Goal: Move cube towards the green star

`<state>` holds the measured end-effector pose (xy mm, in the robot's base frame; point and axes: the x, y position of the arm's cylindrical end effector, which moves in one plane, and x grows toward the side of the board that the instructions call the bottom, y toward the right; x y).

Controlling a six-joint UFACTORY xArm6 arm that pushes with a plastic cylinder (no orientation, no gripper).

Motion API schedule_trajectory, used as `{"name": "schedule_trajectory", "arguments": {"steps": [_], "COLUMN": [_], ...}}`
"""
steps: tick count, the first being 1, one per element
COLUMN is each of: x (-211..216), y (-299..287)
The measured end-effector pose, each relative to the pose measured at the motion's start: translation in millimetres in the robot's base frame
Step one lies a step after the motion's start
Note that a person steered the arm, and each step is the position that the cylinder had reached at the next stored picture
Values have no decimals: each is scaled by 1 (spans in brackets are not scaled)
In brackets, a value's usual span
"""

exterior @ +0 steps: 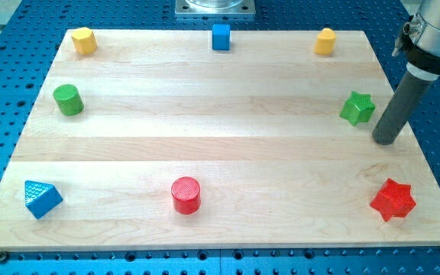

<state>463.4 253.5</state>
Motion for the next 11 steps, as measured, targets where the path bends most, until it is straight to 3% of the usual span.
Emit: {"name": "schedule_trajectory", "arguments": {"steps": [3,5,6,7,8,9,10,11], "x": [0,29,13,-51,-163,-239,-269,-225], "y": [-6,-19,-99,-218,-281,-338,-292,-206]}}
